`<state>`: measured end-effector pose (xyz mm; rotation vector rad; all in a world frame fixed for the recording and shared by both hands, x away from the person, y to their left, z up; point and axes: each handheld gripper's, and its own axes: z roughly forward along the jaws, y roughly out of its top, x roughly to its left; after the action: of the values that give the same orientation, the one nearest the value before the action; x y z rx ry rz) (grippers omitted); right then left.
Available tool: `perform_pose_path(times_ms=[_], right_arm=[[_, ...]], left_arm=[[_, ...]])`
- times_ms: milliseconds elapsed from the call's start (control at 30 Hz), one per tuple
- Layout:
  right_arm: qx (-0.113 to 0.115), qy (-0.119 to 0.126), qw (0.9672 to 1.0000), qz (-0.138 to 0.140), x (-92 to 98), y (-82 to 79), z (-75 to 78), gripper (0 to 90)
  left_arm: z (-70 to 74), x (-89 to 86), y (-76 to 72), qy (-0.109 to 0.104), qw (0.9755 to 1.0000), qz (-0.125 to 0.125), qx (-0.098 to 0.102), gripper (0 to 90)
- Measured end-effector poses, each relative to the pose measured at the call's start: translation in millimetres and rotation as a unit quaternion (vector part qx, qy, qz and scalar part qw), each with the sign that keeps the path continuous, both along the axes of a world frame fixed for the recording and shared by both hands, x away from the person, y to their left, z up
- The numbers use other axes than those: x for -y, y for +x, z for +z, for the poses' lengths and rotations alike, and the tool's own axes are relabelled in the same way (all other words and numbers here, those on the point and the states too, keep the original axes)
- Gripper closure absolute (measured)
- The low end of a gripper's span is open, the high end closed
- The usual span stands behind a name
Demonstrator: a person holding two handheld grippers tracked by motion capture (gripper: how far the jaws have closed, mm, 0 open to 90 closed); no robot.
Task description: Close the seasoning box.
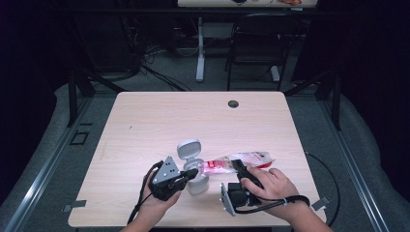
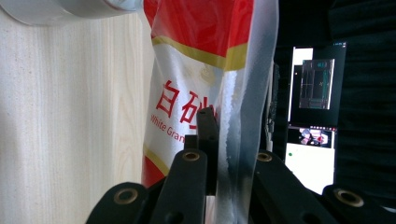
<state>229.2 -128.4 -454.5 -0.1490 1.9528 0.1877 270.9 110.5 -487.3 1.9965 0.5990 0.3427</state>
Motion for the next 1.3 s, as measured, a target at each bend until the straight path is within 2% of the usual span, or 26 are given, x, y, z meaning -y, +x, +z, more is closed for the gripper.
perform_pose_path(times_ms=[300, 333, 533, 567, 600, 900, 967, 1033, 1100, 1233, 1300], right_arm=[[-0.009, 0.038, 0.9992, -0.009, 4.7, 1.4, -6.0, 89.0], [-0.012, 0.051, 0.9985, -0.01, 5.8, 1.7, -7.7, 89.0], [-0.017, 0.074, 0.9967, -0.026, 12.3, 3.1, -14.7, 89.1], [-0.014, 0.083, 0.9961, -0.026, 13.9, 3.1, -15.2, 89.2], [-0.019, 0.102, 0.9943, -0.027, 16.3, 2.5, -14.9, 89.1], [-0.041, 0.138, 0.9888, -0.04, 22.1, 0.7, -20.6, 89.2], [-0.051, 0.15, 0.9864, -0.044, 24.7, -0.1, -19.9, 89.2], [-0.057, 0.177, 0.9818, -0.039, 26.8, -0.3, -21.4, 89.2], [-0.06, 0.186, 0.9801, -0.038, 28.0, -1.9, -21.1, 89.2], [-0.06, 0.182, 0.9806, -0.04, 28.1, -5.5, -19.1, 89.2], [-0.062, 0.193, 0.9787, -0.036, 27.9, -6.0, -20.2, 89.2]], left_arm=[[1.6, -0.5, -0.2, -0.003, 1.0, 0.001, 0.002, 90.0], [1.8, -0.9, -0.1, -0.005, 1.0, 0.002, 0.002, 90.0], [3.4, -1.6, -1.6, -0.009, 1.0, -0.001, 0.002, 90.0], [3.3, -0.6, -2.1, -0.008, 1.0, -0.002, 0.003, 90.0], [3.2, 0.0, -2.2, -0.005, 1.0, -0.003, 0.003, 90.0], [-0.7, -2.2, -0.6, -0.008, 1.0, 0.003, -0.001, 90.0], [-0.6, -4.5, 0.0, -0.008, 0.9999, 0.006, -0.002, 90.0], [-1.7, -5.8, 0.4, -0.011, 0.9999, 0.011, -0.003, 90.0], [-2.9, -6.7, 0.8, -0.01, 0.9999, 0.011, -0.004, 90.0], [-5.6, -7.6, 1.3, -0.007, 0.9999, 0.013, -0.007, 90.0], [-6.9, -8.6, 1.9, -0.007, 0.9998, 0.015, -0.01, 90.0]])
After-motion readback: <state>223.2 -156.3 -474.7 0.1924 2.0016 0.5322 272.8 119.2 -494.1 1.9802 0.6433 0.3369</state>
